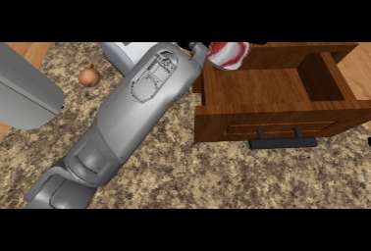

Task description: Pick up the can, place it into the drawer and close the drawer

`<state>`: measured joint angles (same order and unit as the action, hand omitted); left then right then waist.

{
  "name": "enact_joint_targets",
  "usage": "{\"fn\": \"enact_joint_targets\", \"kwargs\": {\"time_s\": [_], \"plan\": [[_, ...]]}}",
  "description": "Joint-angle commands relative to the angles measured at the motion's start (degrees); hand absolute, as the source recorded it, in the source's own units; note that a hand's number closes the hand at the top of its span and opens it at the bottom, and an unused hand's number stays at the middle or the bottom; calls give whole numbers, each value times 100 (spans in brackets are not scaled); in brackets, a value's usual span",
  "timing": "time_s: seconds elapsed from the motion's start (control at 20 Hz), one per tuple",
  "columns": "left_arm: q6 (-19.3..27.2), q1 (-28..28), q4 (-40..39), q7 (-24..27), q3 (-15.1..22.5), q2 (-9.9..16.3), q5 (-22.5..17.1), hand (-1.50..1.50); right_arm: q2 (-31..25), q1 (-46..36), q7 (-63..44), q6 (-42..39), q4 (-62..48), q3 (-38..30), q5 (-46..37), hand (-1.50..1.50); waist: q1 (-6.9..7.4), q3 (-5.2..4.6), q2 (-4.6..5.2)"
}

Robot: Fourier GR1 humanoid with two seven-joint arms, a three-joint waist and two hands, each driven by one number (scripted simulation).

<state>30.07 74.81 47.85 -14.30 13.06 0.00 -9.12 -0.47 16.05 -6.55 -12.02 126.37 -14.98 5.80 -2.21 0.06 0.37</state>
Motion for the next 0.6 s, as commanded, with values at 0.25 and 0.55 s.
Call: {"fn": "enact_joint_targets", "kwargs": {"time_s": [0.25, 0.55], "plan": [[216, 945, -1340, 490, 363, 0, -699, 150, -179, -401, -33, 28, -350, -82, 0, -150, -75, 3, 31], [187, 1181, -1796, 521, 726, 0, -1206, 150, -300, -693, -187, 70, -424, -178, 93, -150, -135, 6, 43]]}}
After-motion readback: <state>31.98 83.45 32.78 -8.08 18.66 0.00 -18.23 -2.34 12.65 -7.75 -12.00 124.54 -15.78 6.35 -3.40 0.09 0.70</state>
